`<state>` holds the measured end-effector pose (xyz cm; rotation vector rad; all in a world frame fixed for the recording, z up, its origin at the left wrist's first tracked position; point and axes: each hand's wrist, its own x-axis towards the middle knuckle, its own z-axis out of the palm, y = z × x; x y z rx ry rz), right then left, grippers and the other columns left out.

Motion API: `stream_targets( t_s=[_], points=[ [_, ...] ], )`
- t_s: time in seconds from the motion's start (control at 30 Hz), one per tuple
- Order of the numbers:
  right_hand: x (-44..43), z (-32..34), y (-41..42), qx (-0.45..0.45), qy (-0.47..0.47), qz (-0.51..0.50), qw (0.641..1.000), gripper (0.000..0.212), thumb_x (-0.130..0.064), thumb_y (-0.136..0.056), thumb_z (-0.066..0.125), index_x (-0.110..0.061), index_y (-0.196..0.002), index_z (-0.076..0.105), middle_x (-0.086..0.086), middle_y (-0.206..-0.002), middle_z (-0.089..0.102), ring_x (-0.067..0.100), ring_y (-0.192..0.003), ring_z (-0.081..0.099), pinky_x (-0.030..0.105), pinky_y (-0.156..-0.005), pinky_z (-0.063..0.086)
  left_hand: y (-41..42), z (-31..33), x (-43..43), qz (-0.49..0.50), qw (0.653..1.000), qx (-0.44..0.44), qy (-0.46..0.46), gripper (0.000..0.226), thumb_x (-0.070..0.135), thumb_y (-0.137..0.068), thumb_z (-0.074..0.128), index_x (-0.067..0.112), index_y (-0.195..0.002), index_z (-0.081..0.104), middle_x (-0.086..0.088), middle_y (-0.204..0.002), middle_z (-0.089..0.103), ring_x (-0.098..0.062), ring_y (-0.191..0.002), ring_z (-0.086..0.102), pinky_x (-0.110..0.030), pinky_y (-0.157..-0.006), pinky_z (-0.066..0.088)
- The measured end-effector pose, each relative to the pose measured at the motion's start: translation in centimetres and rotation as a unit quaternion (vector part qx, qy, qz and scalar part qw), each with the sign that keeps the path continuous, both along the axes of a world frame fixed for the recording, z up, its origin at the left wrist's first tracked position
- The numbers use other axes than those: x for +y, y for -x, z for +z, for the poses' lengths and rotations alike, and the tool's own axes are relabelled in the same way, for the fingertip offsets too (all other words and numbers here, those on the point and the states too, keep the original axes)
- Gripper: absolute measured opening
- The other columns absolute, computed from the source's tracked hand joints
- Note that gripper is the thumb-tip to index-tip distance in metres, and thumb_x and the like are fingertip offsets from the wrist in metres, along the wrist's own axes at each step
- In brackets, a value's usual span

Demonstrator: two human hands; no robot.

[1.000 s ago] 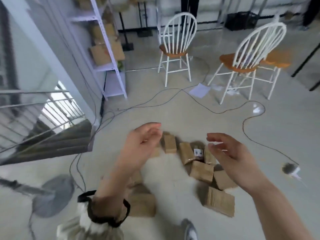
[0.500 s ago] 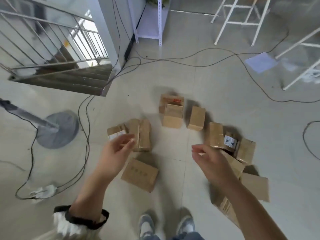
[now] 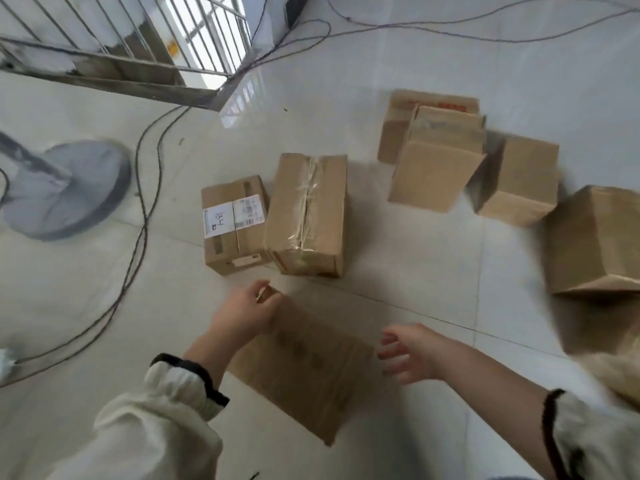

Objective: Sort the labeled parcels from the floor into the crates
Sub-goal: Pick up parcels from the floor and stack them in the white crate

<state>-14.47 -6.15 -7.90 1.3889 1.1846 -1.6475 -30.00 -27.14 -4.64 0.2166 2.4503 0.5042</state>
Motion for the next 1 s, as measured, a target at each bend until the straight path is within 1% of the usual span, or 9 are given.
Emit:
stream_targets(
  t_s=[0.17,0.27,0.33,0.47,0.53,0.63,0.73,0.87,1.0],
  points=[
    [-0.3,-5.6,0.7,-0.011,0.114,-0.024,0.993,0.063,-0.043,-0.097,0.037,0.007,-0.134,0.037,0.025,-0.112,0.055,0.039,-0.083,0.057,0.046,-0.070,0.049,1.0,-4.2,0.8,0.043,0.998,-0.039,-0.021,0.049,0.047,-0.091,0.052,0.020,-0.132,0.050,-0.006,-0.127,0.056,-0.020,-0.101,0.051,-0.033,-0.086,0.044],
    [-1.7,-5.6,-0.4,-0.003,0.102,-0.014,0.995,0.032,-0.026,-0.098,0.040,-0.001,-0.093,0.060,0.015,-0.074,0.063,0.028,-0.069,0.061,0.043,-0.068,0.050,0.0,-4.8,1.5,0.043,0.999,-0.031,-0.010,0.049,0.049,-0.091,0.052,0.017,-0.128,0.053,-0.004,-0.113,0.060,-0.021,-0.097,0.056,-0.033,-0.083,0.047],
    [-2.1,-5.5,-1.6,-0.003,0.086,0.024,0.996,0.034,-0.015,-0.098,0.037,-0.008,-0.071,0.056,0.007,-0.051,0.061,0.019,-0.052,0.062,0.041,-0.065,0.052,-0.8,-5.0,2.0,0.049,0.998,-0.047,-0.002,0.049,0.051,-0.090,0.052,0.015,-0.123,0.057,0.000,-0.099,0.060,-0.017,-0.087,0.056,-0.031,-0.078,0.048],
    [-0.5,-3.5,-2.0,0.027,0.056,0.066,0.996,0.030,-0.010,-0.097,0.041,-0.006,-0.071,0.056,0.007,-0.050,0.061,0.019,-0.049,0.063,0.038,-0.056,0.056,-1.6,-4.5,3.5,0.039,0.997,-0.064,-0.019,0.045,0.049,-0.091,0.051,0.014,-0.120,0.058,-0.001,-0.097,0.060,-0.019,-0.089,0.057,-0.034,-0.081,0.049],
    [1.0,-1.8,-1.7,0.060,-0.011,0.074,0.995,0.026,-0.014,-0.096,0.048,-0.005,-0.074,0.058,0.011,-0.063,0.061,0.024,-0.059,0.062,0.042,-0.065,0.056,-1.6,-3.3,4.7,0.024,0.999,-0.021,-0.032,0.037,0.043,-0.092,0.050,0.014,-0.113,0.059,-0.003,-0.097,0.061,-0.019,-0.088,0.058,-0.036,-0.080,0.050],
    [3.2,1.7,-2.3,0.120,-0.128,0.109,0.979,0.021,-0.024,-0.095,0.053,-0.004,-0.093,0.062,0.012,-0.084,0.064,0.023,-0.070,0.065,0.034,-0.058,0.058,-2.0,0.0,6.2,0.021,0.994,0.064,-0.088,0.020,0.036,-0.089,0.052,0.018,-0.095,0.059,-0.001,-0.087,0.060,-0.016,-0.079,0.055,-0.034,-0.069,0.045],
    [4.7,3.8,-4.1,0.207,-0.226,0.113,0.945,0.013,-0.018,-0.094,0.054,-0.016,-0.103,0.062,0.005,-0.096,0.068,0.022,-0.086,0.066,0.035,-0.070,0.058,-2.9,2.2,6.8,0.043,0.981,0.065,-0.175,0.012,0.029,-0.086,0.057,0.017,-0.087,0.058,0.000,-0.079,0.058,-0.015,-0.072,0.053,-0.032,-0.062,0.043],
    [5.5,2.8,-5.5,0.241,-0.439,0.178,0.847,0.049,-0.013,-0.085,0.063,-0.020,-0.131,0.049,0.002,-0.110,0.064,0.020,-0.099,0.062,0.037,-0.088,0.051,-5.5,0.0,6.9,0.103,0.968,0.032,-0.228,0.021,0.035,-0.085,0.064,0.018,-0.096,0.057,-0.002,-0.087,0.060,-0.017,-0.080,0.059,-0.042,-0.074,0.055],
    [5.2,1.5,-6.4,0.250,-0.473,0.164,0.829,0.050,-0.013,-0.085,0.064,-0.015,-0.132,0.046,0.005,-0.112,0.061,0.021,-0.101,0.061,0.029,-0.086,0.050,-8.1,-2.9,6.3,0.094,0.972,-0.004,-0.216,0.042,0.045,-0.085,0.061,0.019,-0.117,0.054,-0.005,-0.090,0.062,-0.020,-0.083,0.062,-0.047,-0.079,0.055]
  ],
)
